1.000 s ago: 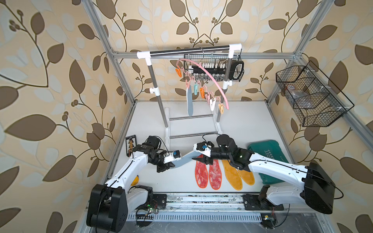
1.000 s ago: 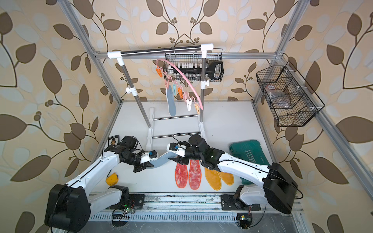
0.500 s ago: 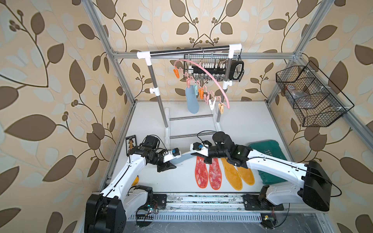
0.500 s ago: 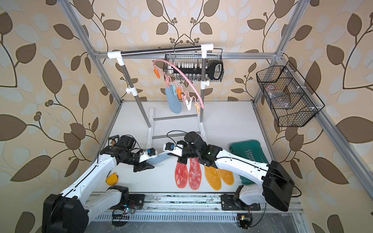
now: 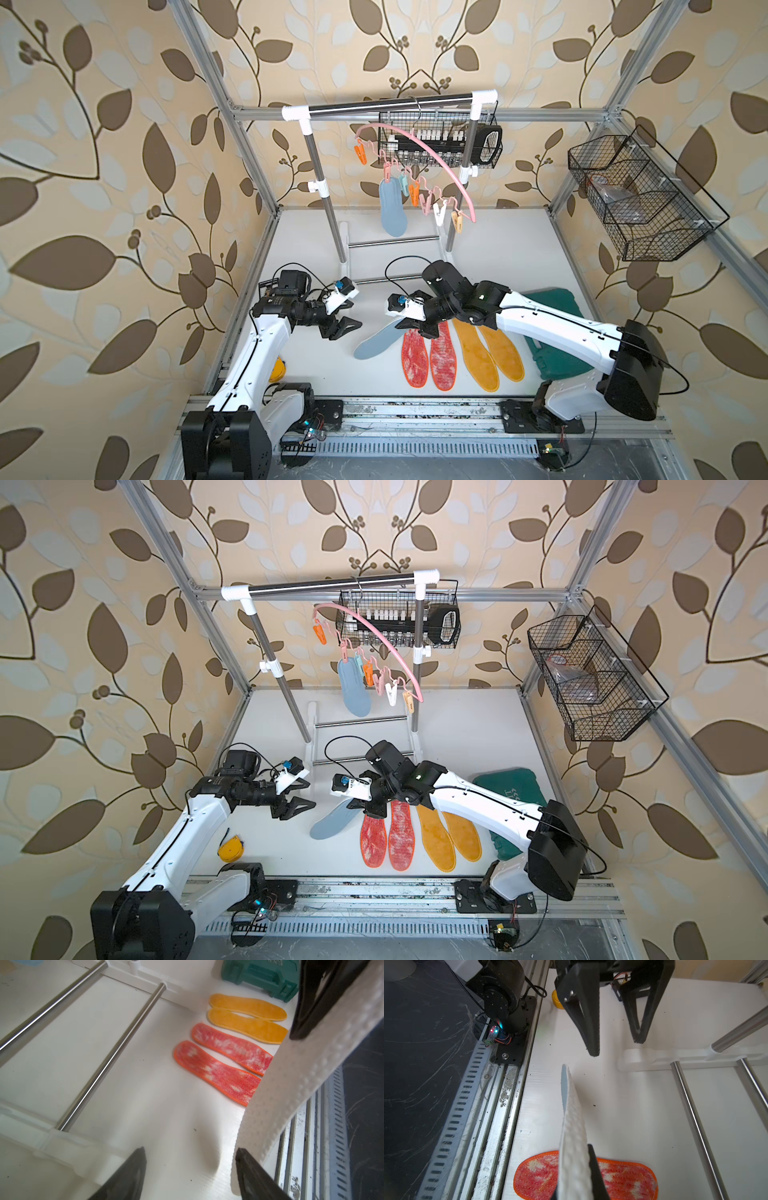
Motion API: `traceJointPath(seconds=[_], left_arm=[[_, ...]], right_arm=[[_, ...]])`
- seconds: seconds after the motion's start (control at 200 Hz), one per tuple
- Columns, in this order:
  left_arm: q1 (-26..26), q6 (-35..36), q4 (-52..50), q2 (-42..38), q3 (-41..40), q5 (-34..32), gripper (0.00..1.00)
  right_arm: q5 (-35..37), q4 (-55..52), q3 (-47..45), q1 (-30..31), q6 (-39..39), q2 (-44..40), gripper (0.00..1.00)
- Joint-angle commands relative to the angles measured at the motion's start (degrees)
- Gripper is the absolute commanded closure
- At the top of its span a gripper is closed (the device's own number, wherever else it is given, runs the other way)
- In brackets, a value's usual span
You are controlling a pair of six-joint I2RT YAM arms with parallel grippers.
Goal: Take the shoe insoles off the hanger
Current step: Place the insole at the center of the board.
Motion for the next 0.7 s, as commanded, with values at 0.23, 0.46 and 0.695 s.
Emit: traceJointPath(seconds=[0.23,0.46,0.695], left_arm=[[12.28,-9.36,11.57,5.85,-1.68,10.29,0.08],[15.78,-16.22,21.59,5.10,-5.10,1.15,0.01],[16.21,-19.76,30.56,-1.97,-10.99,-14.80,0.01]], right_arm=[[-1.27,-14.53,9.66,-0.59,-5.33,10.59,1.00],[1.67,-21.45,17.57,-1.38,-8.23,20.29,1.00],[5.08,-20.09,22.85,-2.44,-7.20,29.09,1.00]])
